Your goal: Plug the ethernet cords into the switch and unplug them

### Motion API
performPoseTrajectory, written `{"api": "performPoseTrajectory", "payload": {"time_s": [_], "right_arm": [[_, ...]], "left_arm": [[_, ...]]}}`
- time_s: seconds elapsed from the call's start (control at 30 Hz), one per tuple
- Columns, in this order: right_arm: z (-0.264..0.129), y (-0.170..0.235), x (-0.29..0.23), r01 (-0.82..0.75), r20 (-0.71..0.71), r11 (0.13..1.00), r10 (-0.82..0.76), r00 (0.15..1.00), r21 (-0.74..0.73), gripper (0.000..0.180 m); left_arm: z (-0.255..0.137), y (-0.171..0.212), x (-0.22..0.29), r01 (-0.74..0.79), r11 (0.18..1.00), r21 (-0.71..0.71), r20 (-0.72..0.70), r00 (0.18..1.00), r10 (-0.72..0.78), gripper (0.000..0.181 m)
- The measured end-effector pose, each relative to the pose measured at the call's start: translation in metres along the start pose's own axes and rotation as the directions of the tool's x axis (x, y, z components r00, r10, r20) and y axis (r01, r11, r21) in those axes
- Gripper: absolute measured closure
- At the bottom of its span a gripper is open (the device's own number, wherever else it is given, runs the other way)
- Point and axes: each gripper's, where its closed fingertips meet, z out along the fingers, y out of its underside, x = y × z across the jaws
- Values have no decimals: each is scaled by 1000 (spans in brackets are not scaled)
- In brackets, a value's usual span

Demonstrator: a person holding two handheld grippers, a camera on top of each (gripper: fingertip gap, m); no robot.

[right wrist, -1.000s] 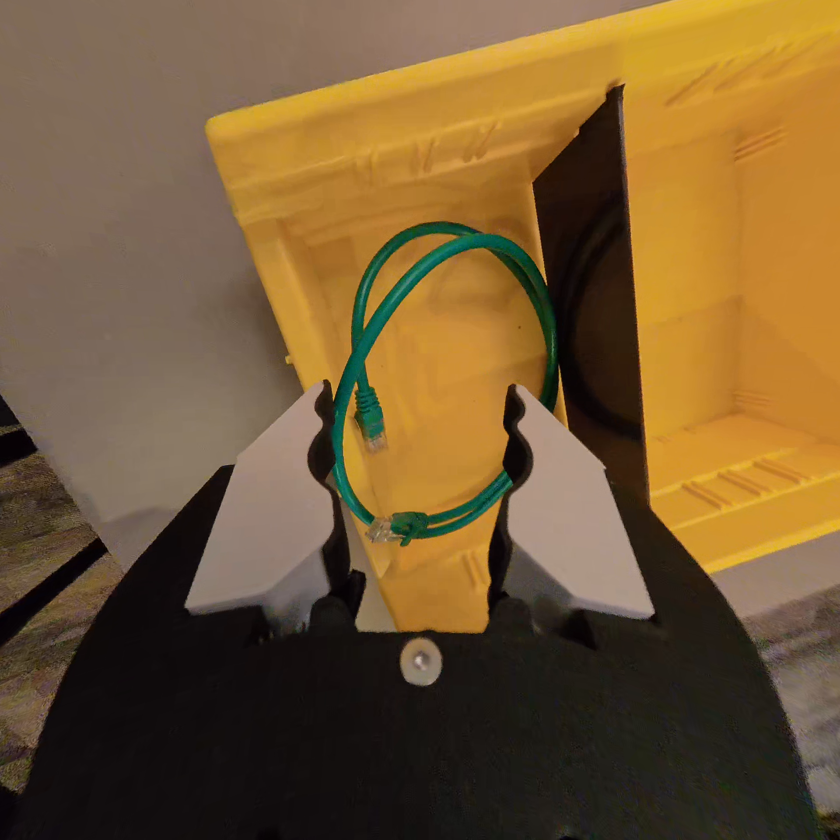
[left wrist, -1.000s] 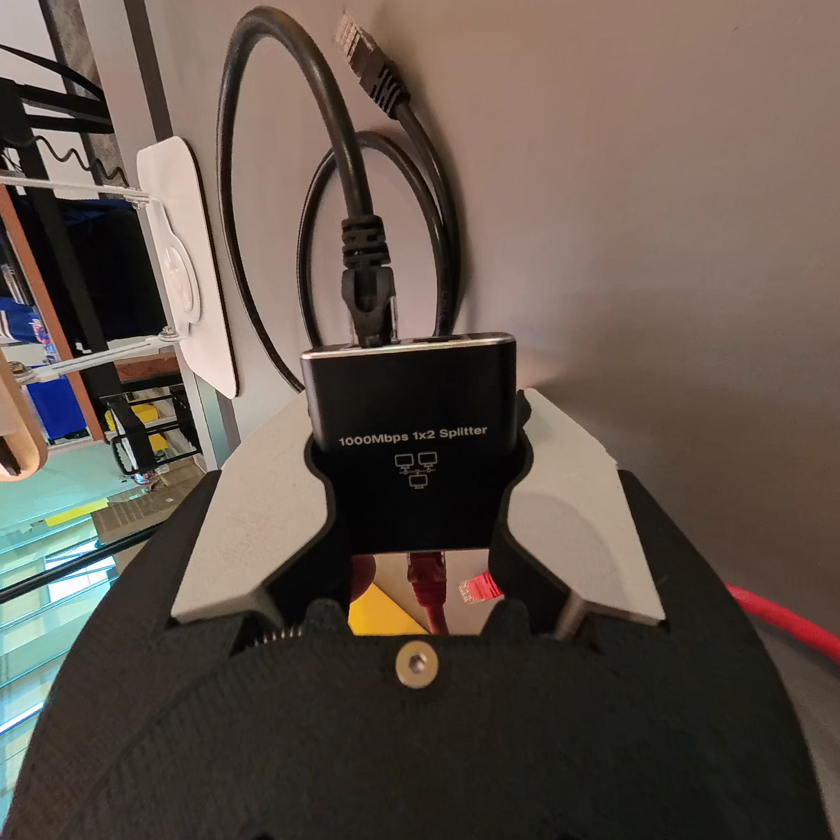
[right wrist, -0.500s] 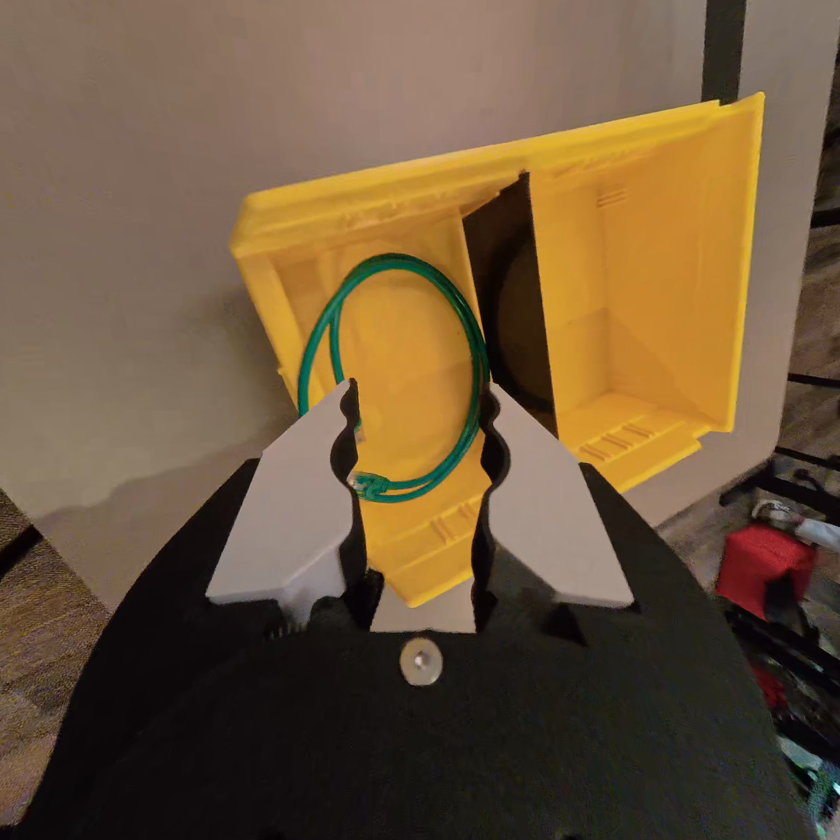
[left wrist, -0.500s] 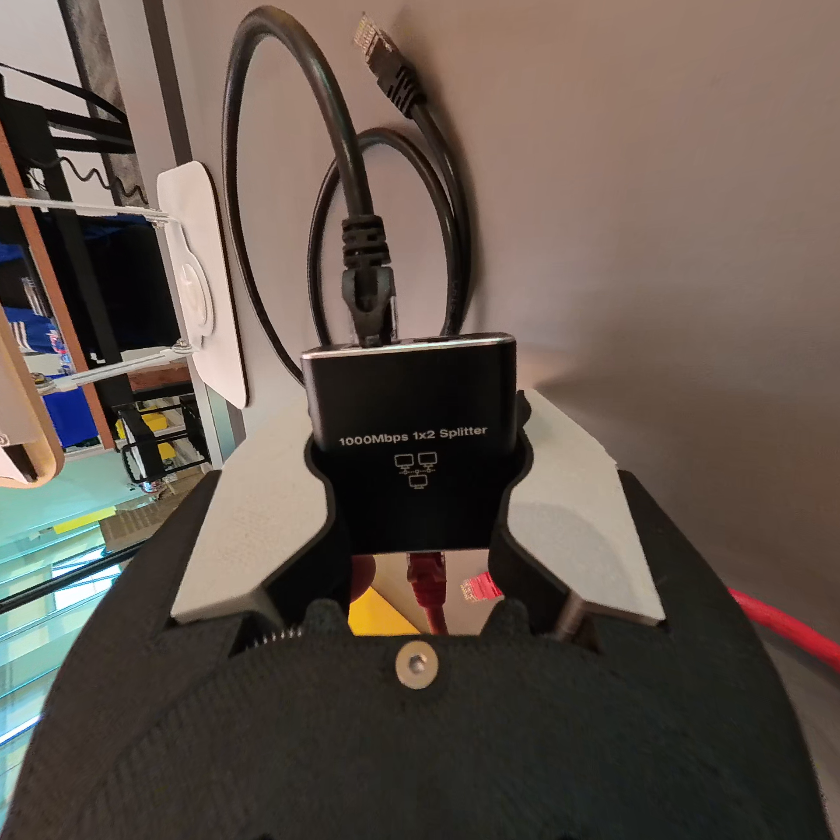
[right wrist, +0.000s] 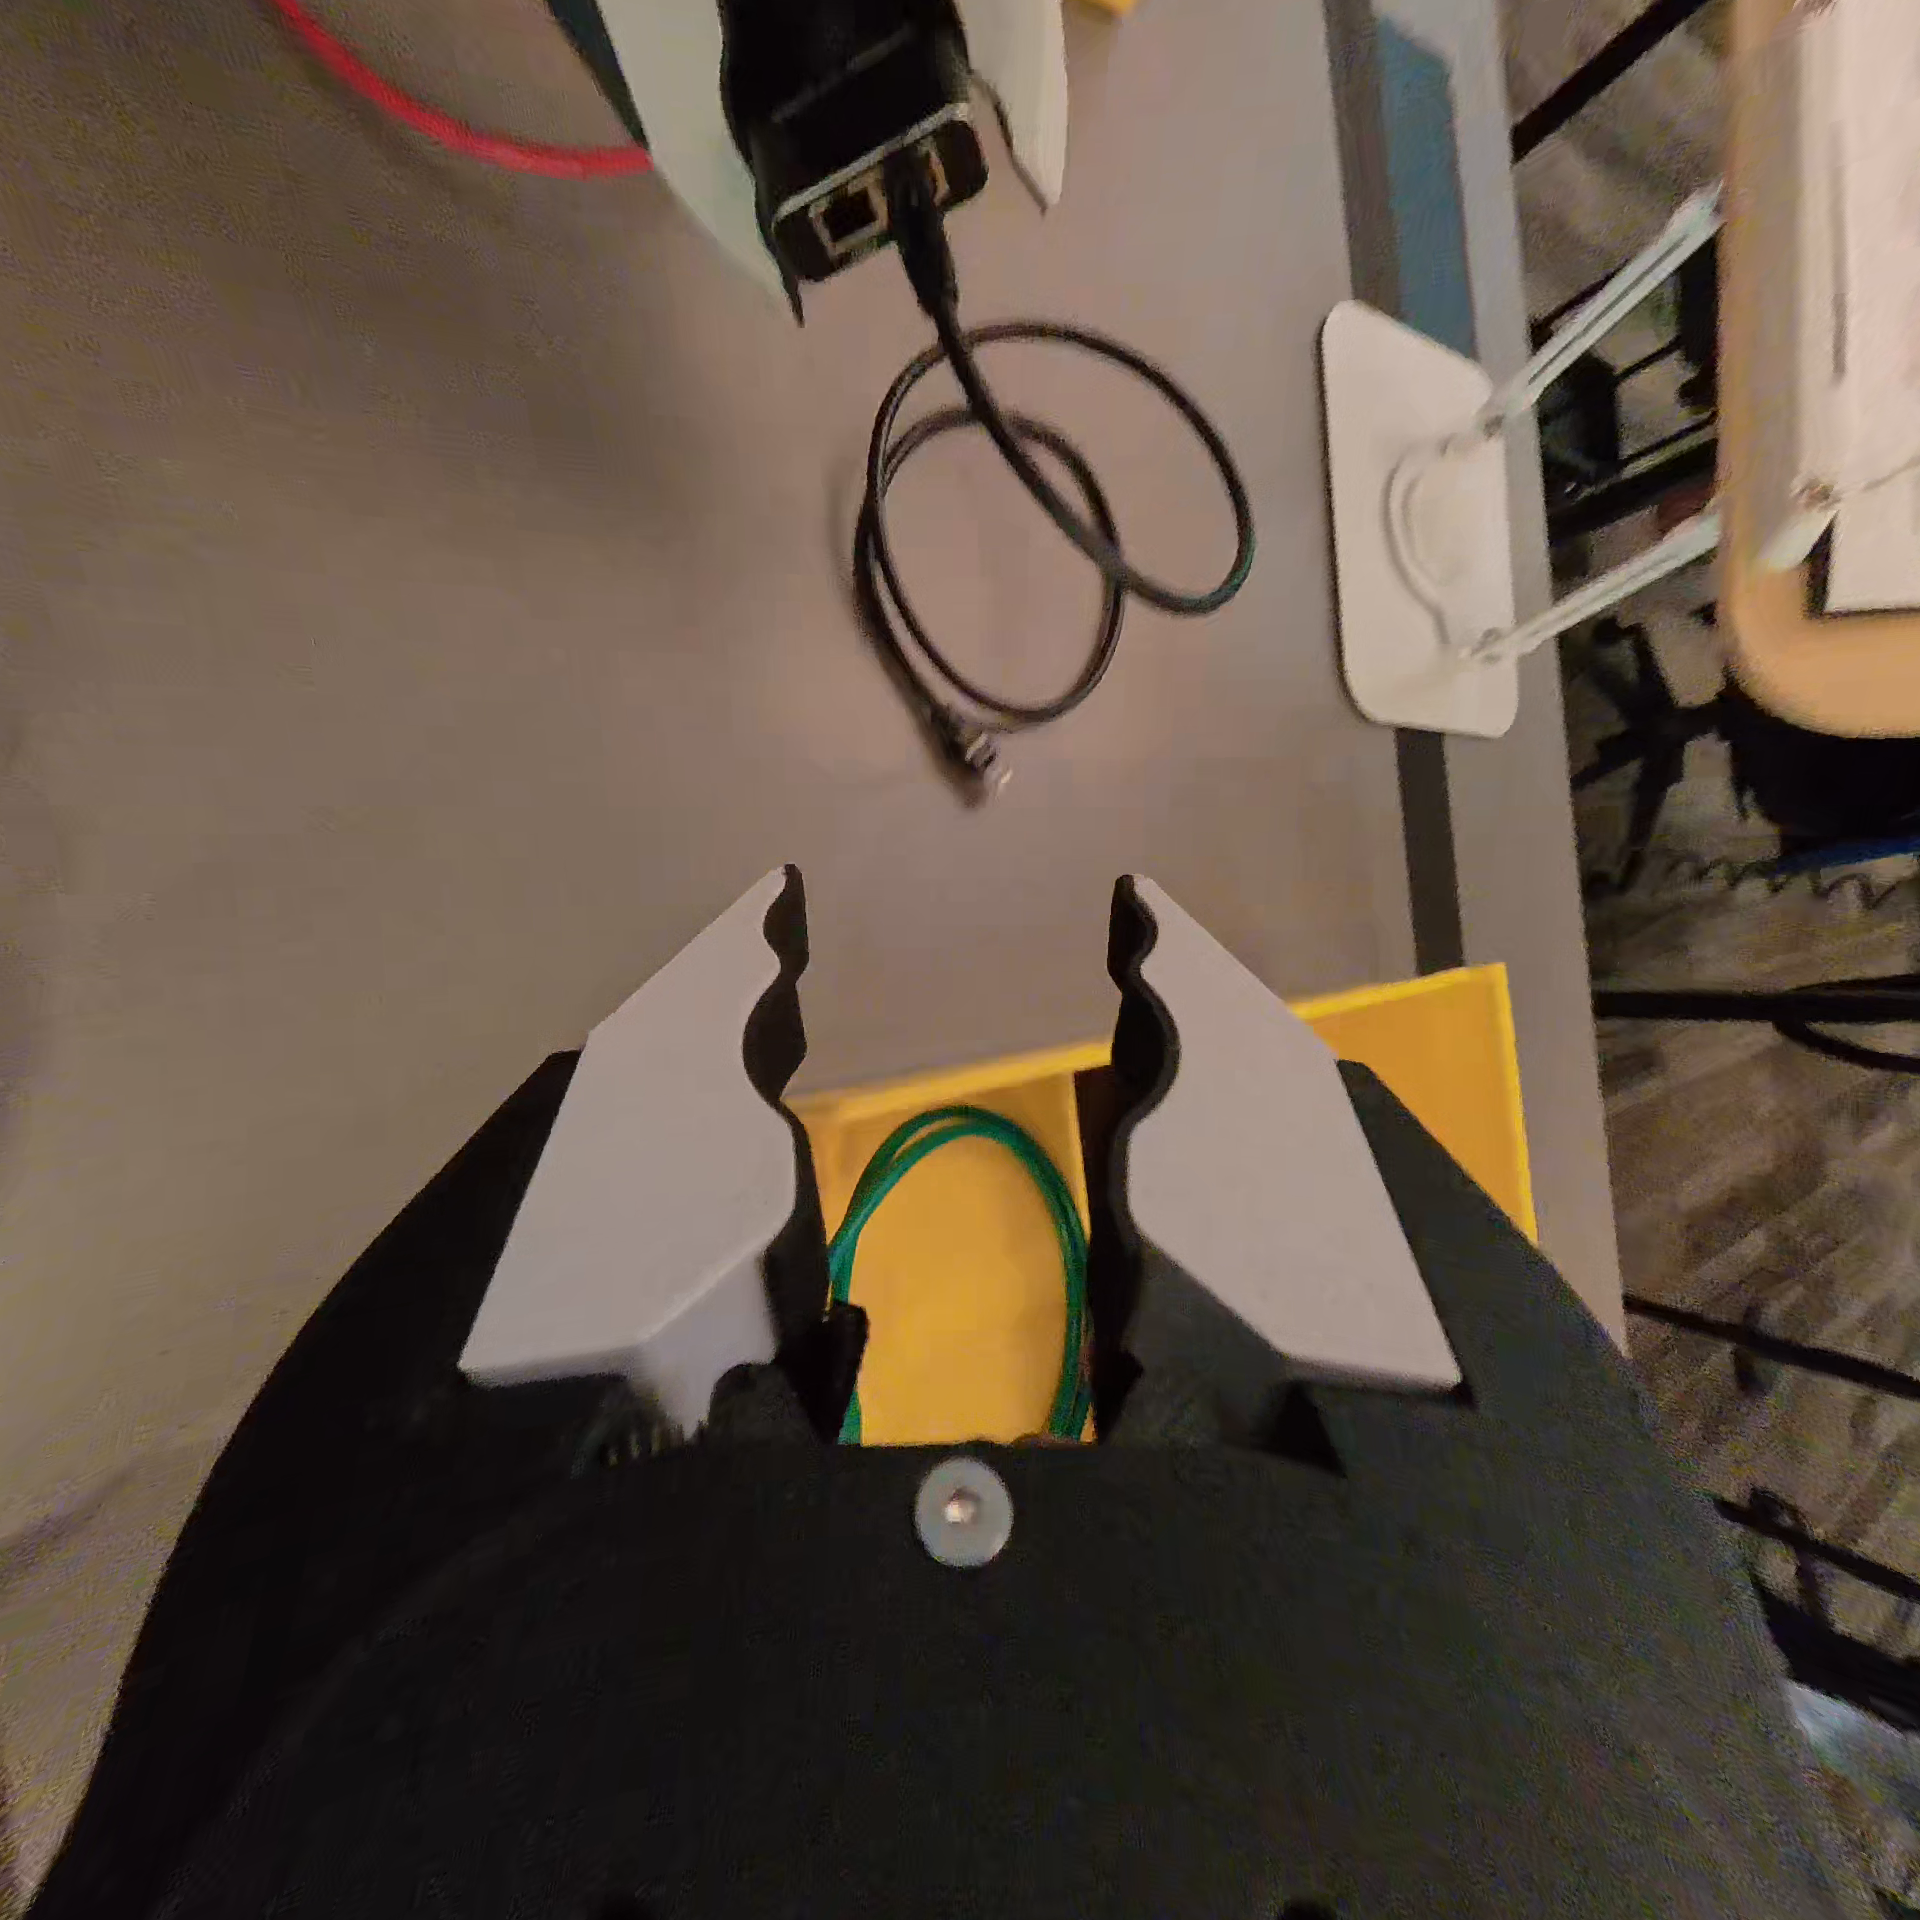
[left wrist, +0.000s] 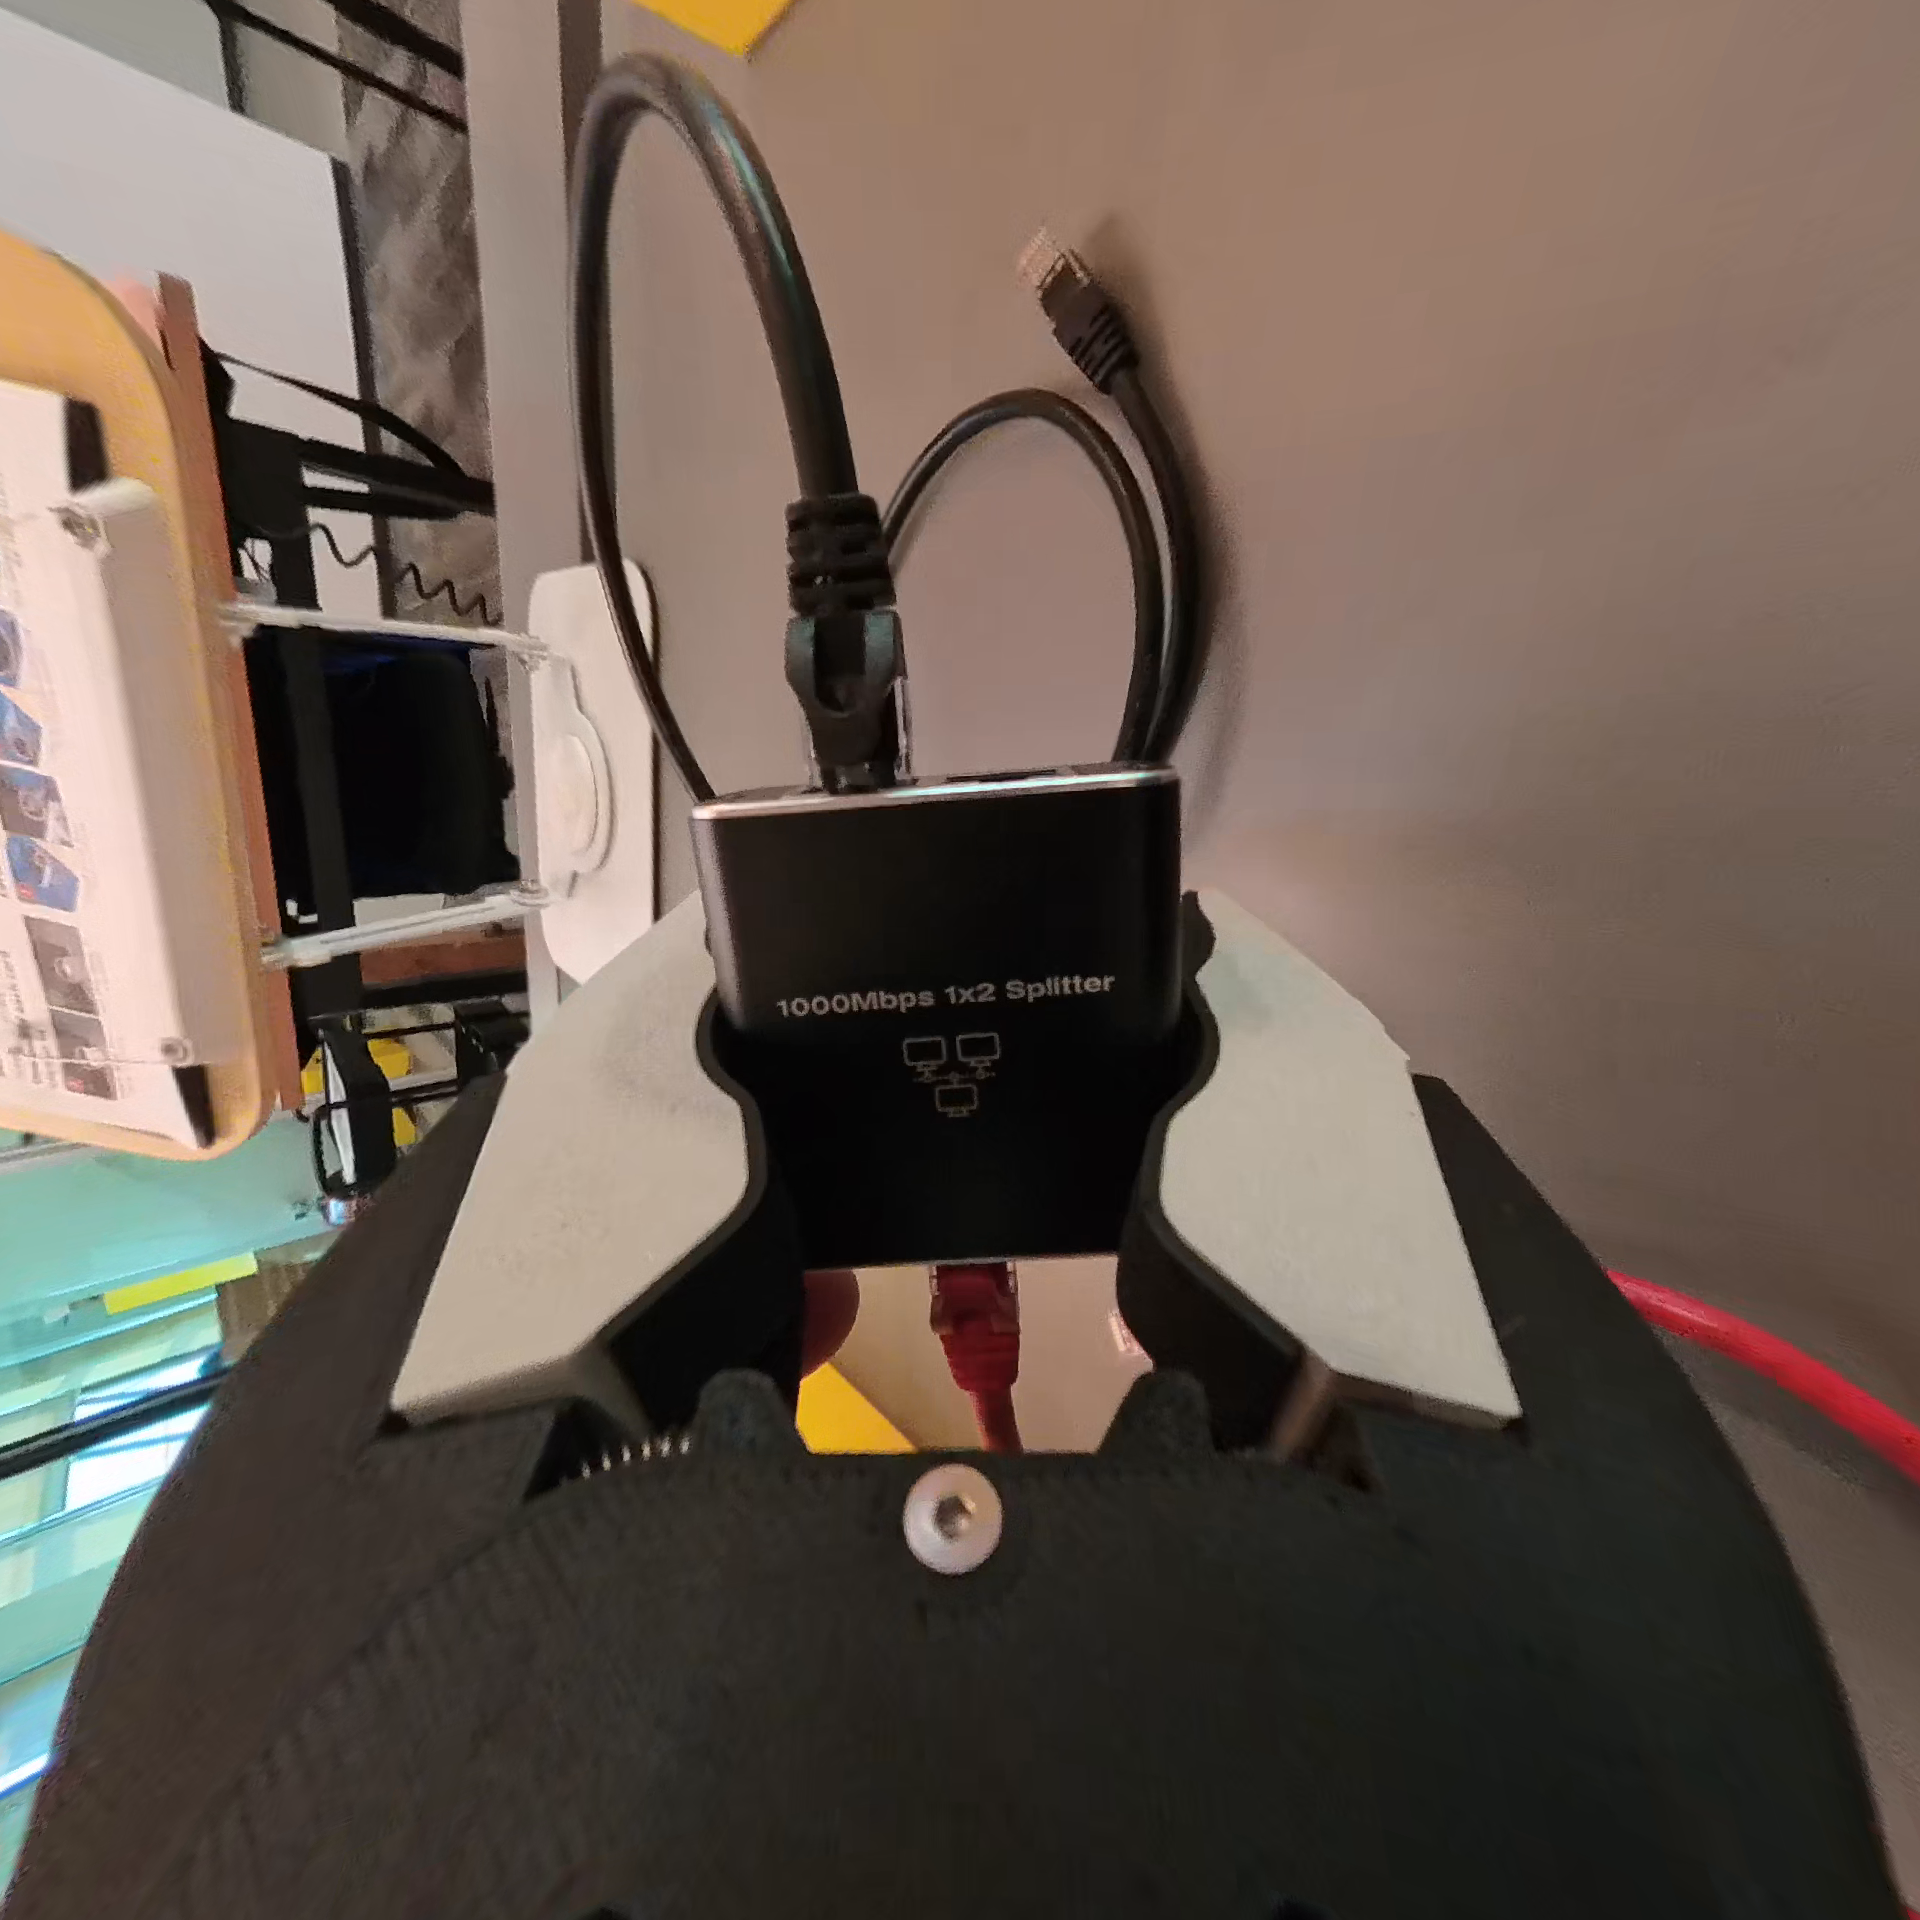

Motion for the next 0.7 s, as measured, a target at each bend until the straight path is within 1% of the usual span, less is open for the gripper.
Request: {"api": "performPoseTrajectory", "payload": {"time_s": [0.13, 0.2, 0.27, 0.37, 0.4, 0.43, 0.53, 0.57, 0.63, 0.7], "right_arm": [[20, -49, 6, 124, -125, 983, -107, 986, 134, 129], [31, -68, 3, 219, -188, 964, -189, 964, 153, 132], [43, -81, 2, 312, -261, 942, -272, 926, 127, 137], [66, -83, -2, 412, -297, 911, -384, 874, 33, 156], [72, -82, 0, 431, -316, 902, -407, 857, 7, 170], [74, -83, 3, 439, -337, 898, -412, 847, 7, 179], [74, -85, 0, 388, -303, 918, -349, 887, 79, 180], [72, -87, -1, 389, -307, 917, -346, 887, 92, 178], [69, -90, -3, 410, -317, 906, -360, 877, 107, 166], [63, -97, -7, 422, -325, 895, -359, 875, 146, 161]], "left_arm": [[-9, -15, 3, -21, 999, 43, -16, 1000, 22, 103], [-14, -23, 5, -29, 997, 72, -22, 999, 31, 104], [-18, -31, 6, -38, 994, 101, -22, 999, 40, 103], [-25, -41, 5, -39, 990, 138, -18, 999, 42, 104], [-27, -43, 5, -35, 988, 148, -17, 999, 38, 104], [-29, -43, 4, -30, 988, 154, -18, 999, 33, 104], [-31, -44, 3, -21, 985, 171, -25, 999, 26, 104], [-31, -44, 4, -16, 984, 175, -32, 999, 22, 103], [-30, -43, 6, -13, 985, 172, -45, 999, 21, 103], [-30, -42, 9, -12, 986, 166, -78, 997, 26, 104]]}}
